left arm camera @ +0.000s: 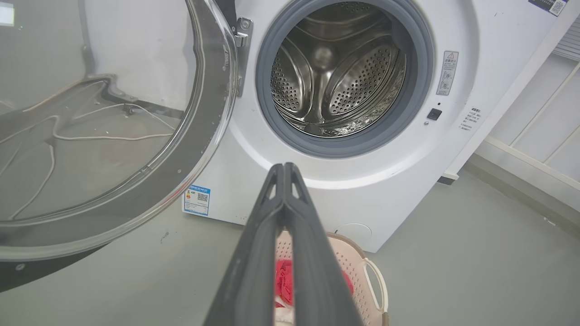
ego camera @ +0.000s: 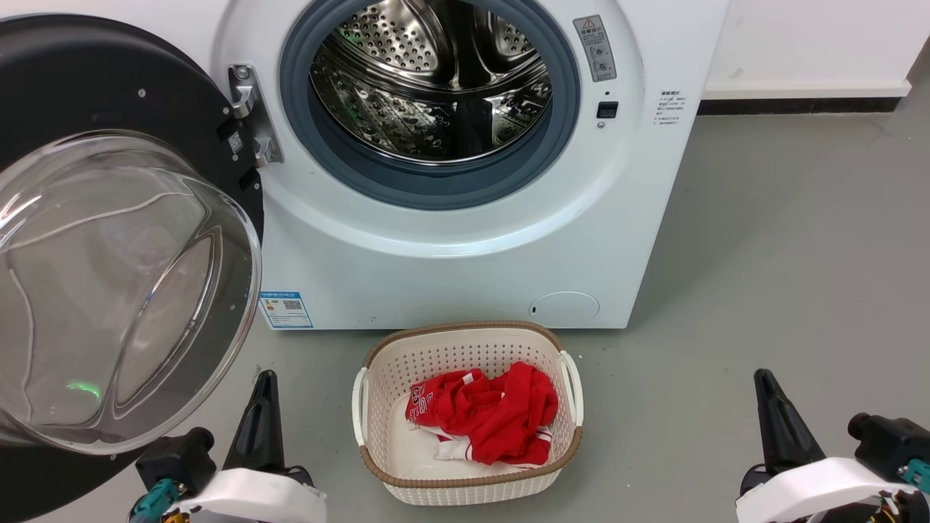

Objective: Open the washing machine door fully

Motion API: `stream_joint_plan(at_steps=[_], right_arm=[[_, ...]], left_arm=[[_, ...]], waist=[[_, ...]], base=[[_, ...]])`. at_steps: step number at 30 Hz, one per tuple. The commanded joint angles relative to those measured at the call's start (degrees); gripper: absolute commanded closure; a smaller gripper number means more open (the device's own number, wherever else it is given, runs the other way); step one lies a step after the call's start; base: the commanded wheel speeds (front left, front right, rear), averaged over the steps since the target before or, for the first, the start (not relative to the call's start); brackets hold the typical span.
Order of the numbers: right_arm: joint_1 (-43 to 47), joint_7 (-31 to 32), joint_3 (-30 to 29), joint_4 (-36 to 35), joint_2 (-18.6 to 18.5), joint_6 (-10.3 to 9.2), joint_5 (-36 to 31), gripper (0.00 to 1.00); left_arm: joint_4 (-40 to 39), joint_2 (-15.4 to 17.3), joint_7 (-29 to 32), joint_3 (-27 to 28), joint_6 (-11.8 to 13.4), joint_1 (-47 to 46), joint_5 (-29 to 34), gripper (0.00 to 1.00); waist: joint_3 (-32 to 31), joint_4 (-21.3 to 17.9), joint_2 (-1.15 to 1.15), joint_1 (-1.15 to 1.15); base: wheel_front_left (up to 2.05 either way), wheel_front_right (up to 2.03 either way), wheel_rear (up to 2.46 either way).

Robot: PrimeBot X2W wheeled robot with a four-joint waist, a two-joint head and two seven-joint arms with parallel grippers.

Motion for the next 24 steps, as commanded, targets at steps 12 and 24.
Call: stream_joint_plan(at_steps=[12, 24], right_arm=[[-3.0, 2.3, -0.7, 0.5, 0.0, -0.01, 14.2, 1.00], [-4.1, 4.2, -1.2, 1.5, 0.0, -0.01, 24.8, 1.00]], left_arm=[[0.4, 0.1, 3.2, 1.2, -1.0, -2.6, -14.2, 1.00], [1.4, 0.0, 5.8, 2.1, -1.6, -3.6, -24.7, 1.00]], waist=[[0.1, 0.0, 0.00, 0.00], [0.2, 0.0, 0.00, 0.00]], base=[[0.00, 0.00, 0.00], [0.00, 0.00, 0.00]])
